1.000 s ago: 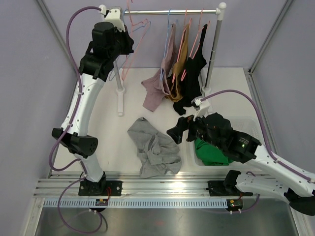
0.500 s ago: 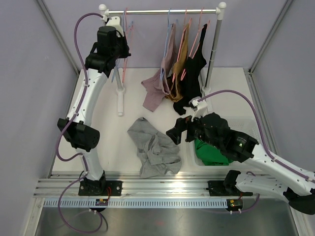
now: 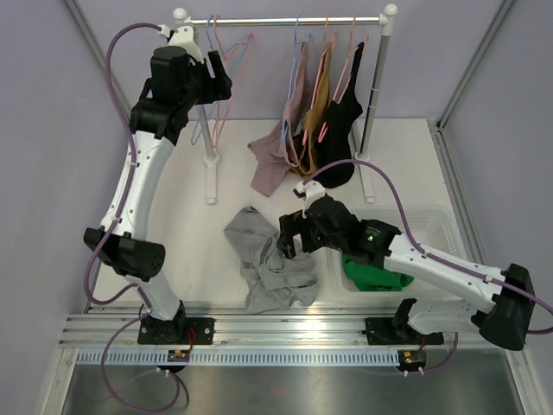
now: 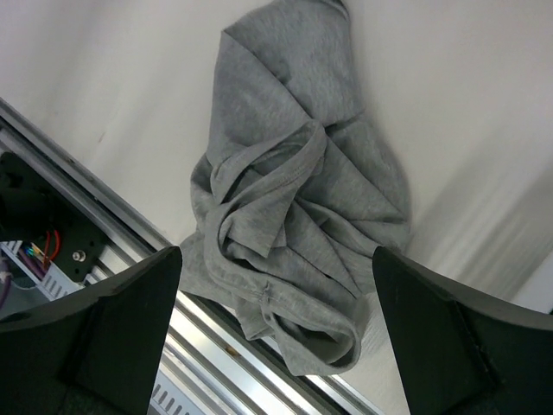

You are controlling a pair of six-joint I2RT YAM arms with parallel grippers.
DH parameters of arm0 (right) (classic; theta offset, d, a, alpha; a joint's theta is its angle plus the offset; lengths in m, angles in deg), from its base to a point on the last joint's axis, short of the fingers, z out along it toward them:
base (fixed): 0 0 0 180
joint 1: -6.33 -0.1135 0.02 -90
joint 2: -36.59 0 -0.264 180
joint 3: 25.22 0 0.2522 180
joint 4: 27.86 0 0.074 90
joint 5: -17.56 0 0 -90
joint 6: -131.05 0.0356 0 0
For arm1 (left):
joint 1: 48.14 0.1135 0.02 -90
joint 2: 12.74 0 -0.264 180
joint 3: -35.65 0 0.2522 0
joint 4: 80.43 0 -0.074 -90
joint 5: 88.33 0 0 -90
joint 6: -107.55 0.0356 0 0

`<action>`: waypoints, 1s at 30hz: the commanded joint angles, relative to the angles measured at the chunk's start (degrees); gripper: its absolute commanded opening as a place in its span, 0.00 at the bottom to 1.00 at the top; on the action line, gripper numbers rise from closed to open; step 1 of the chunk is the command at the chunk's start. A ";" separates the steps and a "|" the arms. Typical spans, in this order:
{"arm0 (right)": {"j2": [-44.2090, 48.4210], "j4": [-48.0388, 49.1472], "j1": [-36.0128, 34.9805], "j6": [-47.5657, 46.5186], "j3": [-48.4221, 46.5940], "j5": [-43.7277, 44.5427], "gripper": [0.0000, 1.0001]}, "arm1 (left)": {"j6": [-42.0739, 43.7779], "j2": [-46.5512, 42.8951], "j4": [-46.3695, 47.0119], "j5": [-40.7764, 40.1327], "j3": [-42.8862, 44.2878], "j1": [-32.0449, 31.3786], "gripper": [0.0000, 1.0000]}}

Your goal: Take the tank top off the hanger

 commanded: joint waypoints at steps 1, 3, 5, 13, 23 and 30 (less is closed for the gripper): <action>-5.13 1.96 -0.47 -1.25 -1.63 -2.57 0.99 | -1.55 -9.10 2.32 4.04 -2.35 0.33 0.76; -7.69 2.41 -0.55 -1.42 -1.98 -3.72 0.99 | -2.35 -14.02 3.28 6.22 -6.13 0.33 0.99; -11.73 2.76 -0.55 -1.34 -2.86 -4.78 0.99 | -3.67 -18.93 3.55 7.64 -9.90 0.33 0.99; -26.48 3.99 -2.66 -2.13 -7.16 -4.18 1.00 | -6.57 -38.71 5.31 8.79 -28.97 0.33 0.99; -41.71 2.23 -6.00 -3.18 -12.26 1.45 0.97 | -2.09 -60.08 0.13 -0.52 -50.34 0.33 0.99; -36.98 3.38 -6.88 -3.35 -11.21 1.81 0.22 | 2.30 -69.40 -0.85 -7.81 -60.62 0.33 0.99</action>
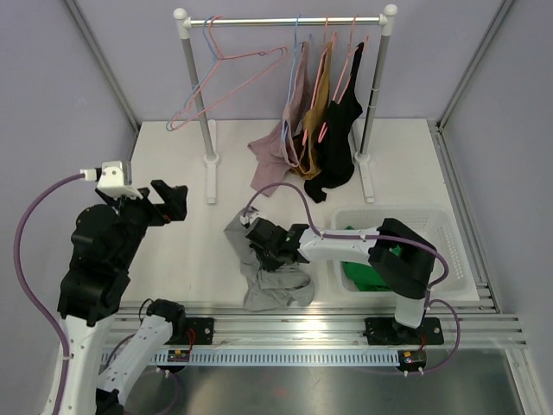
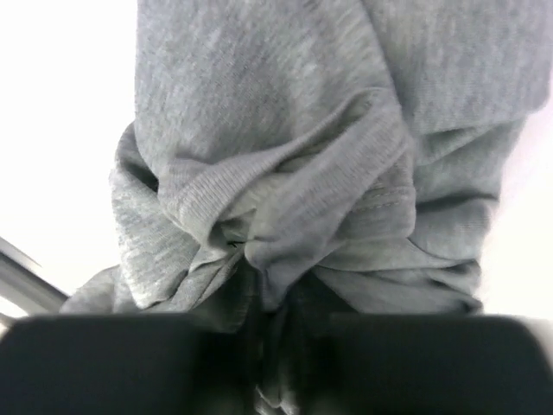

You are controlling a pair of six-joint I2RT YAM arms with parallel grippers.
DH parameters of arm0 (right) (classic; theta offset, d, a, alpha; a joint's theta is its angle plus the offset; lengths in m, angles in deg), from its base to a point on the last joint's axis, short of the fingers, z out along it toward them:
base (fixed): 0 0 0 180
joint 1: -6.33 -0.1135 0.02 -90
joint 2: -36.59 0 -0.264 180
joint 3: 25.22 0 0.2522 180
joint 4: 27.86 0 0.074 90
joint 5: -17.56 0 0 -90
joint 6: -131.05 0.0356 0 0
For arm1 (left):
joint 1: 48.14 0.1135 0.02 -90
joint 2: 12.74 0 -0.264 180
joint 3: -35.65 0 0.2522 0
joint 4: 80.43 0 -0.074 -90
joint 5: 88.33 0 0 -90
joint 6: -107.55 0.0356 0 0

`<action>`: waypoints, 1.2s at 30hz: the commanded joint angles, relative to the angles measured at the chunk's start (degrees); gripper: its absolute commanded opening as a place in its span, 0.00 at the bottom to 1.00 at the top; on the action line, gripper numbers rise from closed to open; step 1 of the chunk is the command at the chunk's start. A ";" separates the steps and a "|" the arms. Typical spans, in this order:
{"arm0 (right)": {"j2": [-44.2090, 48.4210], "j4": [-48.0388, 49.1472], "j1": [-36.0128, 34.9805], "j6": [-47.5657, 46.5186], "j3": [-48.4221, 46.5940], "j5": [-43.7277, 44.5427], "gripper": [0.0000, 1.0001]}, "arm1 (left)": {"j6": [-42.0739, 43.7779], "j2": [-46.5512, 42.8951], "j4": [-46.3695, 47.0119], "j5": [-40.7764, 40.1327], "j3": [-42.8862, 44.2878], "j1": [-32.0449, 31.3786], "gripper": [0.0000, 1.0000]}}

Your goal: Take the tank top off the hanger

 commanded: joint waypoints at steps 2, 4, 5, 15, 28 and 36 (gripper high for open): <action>7.60 0.16 -0.46 -0.34 0.22 2.83 0.00 | 3.29 -4.49 1.06 -6.82 -6.24 0.26 0.99; 13.29 -0.62 -0.46 0.10 0.66 4.85 0.00 | 3.20 -6.43 2.11 -8.84 -10.37 0.26 0.99; 15.42 -1.06 -0.46 0.10 0.75 5.73 0.00 | 3.03 -6.96 2.47 -9.80 -11.77 0.26 0.99; 39.16 -15.28 -0.46 -0.51 -4.95 19.51 0.00 | 2.85 -7.67 3.70 -11.93 -15.48 0.26 0.99; 50.33 -40.25 -0.46 7.47 -17.00 50.98 0.00 | 2.50 -8.28 4.31 -12.28 -15.92 0.26 0.99; 47.61 -47.15 14.19 15.05 -10.18 48.85 0.00 | 2.32 -8.46 4.23 -12.36 -15.92 0.26 0.99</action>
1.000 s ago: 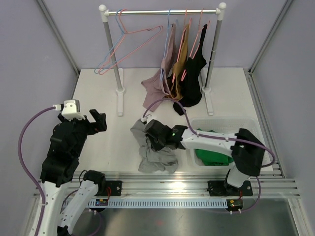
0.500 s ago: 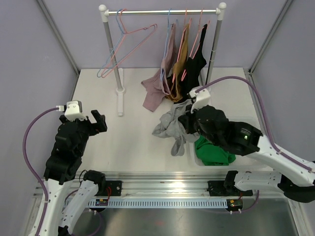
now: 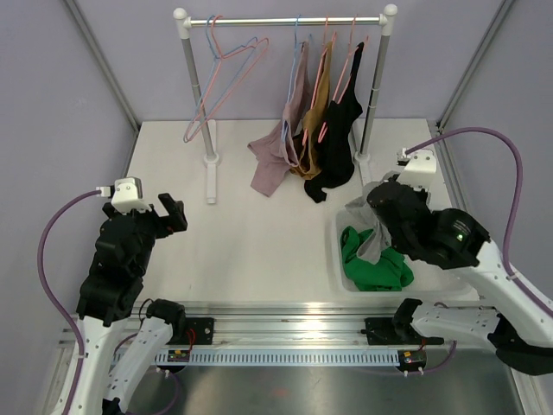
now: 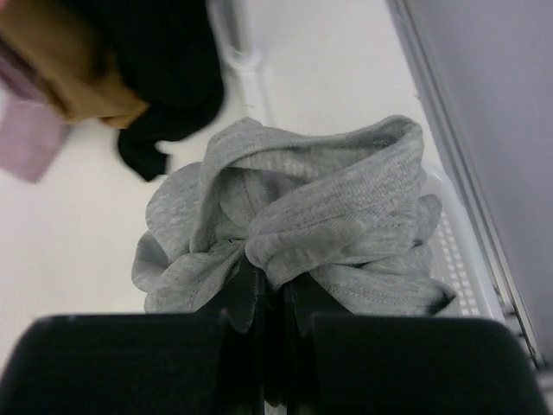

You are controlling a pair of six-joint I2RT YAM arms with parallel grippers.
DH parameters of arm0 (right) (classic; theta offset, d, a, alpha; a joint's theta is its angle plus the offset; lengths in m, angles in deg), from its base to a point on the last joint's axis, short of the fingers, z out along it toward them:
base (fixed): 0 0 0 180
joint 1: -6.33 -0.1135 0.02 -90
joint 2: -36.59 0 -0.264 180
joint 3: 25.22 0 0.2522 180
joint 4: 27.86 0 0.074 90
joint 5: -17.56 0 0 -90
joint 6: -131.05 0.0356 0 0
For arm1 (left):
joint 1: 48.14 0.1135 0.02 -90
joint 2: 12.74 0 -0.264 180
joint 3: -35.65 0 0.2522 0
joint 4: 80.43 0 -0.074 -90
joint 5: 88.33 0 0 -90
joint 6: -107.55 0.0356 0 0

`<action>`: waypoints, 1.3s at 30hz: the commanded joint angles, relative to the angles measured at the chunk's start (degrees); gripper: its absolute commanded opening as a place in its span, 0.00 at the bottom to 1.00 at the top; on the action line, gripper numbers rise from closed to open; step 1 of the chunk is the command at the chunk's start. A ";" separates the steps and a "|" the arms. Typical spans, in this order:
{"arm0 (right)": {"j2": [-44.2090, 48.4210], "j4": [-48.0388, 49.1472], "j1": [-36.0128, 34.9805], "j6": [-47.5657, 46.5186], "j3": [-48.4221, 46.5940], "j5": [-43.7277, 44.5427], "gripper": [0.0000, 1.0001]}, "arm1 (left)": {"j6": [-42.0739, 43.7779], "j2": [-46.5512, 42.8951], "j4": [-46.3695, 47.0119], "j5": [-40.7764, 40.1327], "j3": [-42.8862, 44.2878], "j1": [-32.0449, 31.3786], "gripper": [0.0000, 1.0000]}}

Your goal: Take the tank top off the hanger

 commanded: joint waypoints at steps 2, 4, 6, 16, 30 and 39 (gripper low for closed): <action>-1.83 1.84 13.78 2.67 9.14 -3.37 0.00 | 0.16 -0.65 2.72 -1.32 -0.07 0.17 0.99; -2.36 4.92 17.03 2.75 12.33 -6.54 0.00 | 0.16 -0.65 2.81 -1.24 -0.16 0.17 0.99; -3.15 7.98 22.40 2.67 15.85 -10.65 0.00 | -0.02 -0.57 2.81 -1.15 -0.16 0.17 0.99; -14.04 20.66 39.28 0.11 27.54 -29.22 0.01 | -0.02 -0.48 2.81 -1.32 -0.16 0.17 0.99; -1.86 11.79 41.04 0.83 18.94 -26.68 1.00 | -5.72 6.37 0.17 10.17 8.36 0.17 0.99; 8.60 14.22 41.04 -9.01 13.13 -39.01 1.00 | -12.14 16.72 8.34 22.15 16.69 -4.46 0.99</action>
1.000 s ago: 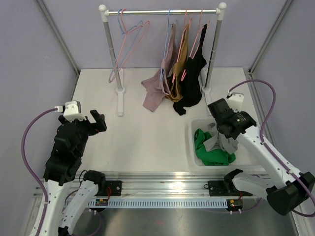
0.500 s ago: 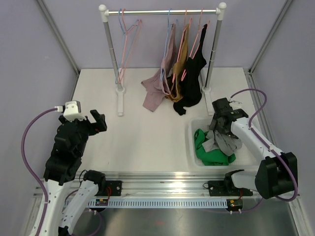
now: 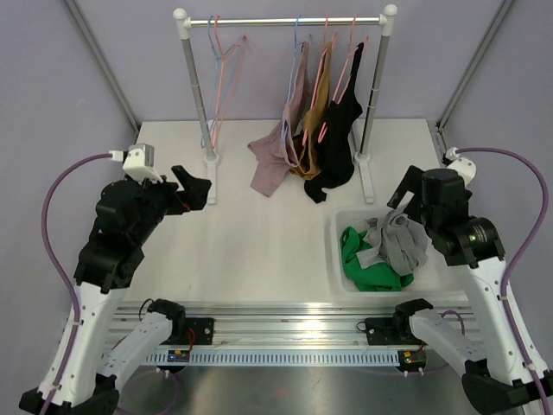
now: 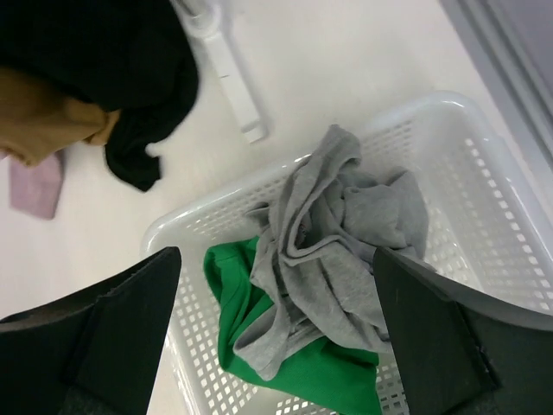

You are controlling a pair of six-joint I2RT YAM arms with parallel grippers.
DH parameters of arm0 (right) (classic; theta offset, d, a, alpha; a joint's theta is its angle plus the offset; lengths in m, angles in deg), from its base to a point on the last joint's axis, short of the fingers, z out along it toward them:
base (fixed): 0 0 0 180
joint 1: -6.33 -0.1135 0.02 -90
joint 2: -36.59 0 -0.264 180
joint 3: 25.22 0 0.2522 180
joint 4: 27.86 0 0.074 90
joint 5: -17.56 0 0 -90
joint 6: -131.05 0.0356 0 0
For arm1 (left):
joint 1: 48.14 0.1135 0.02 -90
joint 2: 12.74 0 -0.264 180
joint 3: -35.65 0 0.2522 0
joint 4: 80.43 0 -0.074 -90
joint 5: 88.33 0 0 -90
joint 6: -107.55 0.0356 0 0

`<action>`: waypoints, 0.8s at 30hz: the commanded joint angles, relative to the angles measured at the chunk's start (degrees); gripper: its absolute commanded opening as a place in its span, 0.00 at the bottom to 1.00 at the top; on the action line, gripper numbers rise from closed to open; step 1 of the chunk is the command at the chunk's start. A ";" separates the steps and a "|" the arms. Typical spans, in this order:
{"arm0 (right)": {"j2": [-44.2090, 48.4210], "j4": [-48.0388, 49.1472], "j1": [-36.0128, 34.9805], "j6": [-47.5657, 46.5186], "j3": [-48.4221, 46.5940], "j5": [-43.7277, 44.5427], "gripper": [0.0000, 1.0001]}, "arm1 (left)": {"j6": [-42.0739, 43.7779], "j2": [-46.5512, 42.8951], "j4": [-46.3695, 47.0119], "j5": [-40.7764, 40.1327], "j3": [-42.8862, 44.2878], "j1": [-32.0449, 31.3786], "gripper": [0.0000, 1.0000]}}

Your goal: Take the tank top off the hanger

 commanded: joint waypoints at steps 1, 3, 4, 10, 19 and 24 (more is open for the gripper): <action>3.79 3.50 0.28 -6.66 0.36 -12.12 1.00 | -2.44 5.77 7.79 4.31 6.74 -5.06 0.99; 7.73 7.64 0.28 -7.81 2.82 -20.13 1.00 | -0.43 9.89 7.63 -0.34 10.69 -10.41 0.99; 8.98 8.87 0.28 -6.94 3.70 -21.90 1.00 | 0.37 13.83 7.19 -0.88 14.89 -11.57 0.99; 16.10 13.36 0.19 -4.83 8.63 -35.17 1.00 | 3.97 28.44 8.50 -3.52 28.89 -15.01 0.99; 20.15 11.70 0.28 -3.34 8.81 -44.24 0.99 | 11.00 48.14 15.86 -2.91 46.22 -16.24 0.99; 22.78 11.08 0.19 -2.28 10.30 -47.22 0.97 | 13.38 56.38 22.99 -3.61 49.98 -16.42 0.93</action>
